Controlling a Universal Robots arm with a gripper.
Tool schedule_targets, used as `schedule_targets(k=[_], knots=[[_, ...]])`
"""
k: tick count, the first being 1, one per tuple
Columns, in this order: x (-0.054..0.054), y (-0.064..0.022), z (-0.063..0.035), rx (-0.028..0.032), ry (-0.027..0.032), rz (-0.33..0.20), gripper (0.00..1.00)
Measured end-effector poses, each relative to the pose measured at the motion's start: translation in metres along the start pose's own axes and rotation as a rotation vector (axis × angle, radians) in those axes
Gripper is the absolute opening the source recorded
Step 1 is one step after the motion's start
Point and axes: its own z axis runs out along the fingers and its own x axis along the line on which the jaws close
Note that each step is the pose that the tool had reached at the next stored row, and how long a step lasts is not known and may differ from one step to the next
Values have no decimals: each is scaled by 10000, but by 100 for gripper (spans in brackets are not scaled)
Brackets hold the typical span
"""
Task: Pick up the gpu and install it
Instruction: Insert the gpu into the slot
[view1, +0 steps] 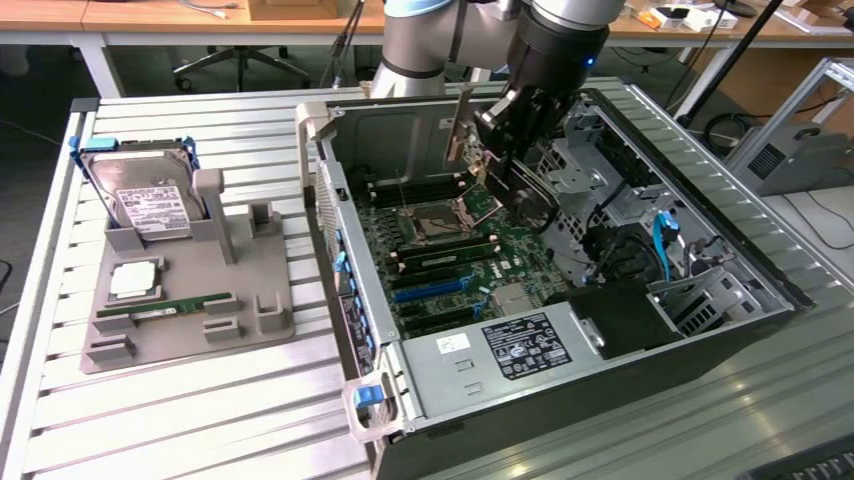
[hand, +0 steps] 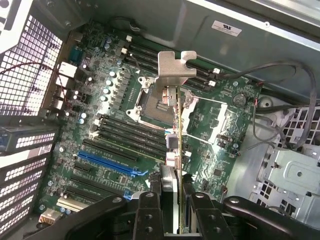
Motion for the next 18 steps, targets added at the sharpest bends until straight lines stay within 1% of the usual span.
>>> schedule_targets(k=[18], knots=[[0,0,0,-14,27,-606,27]])
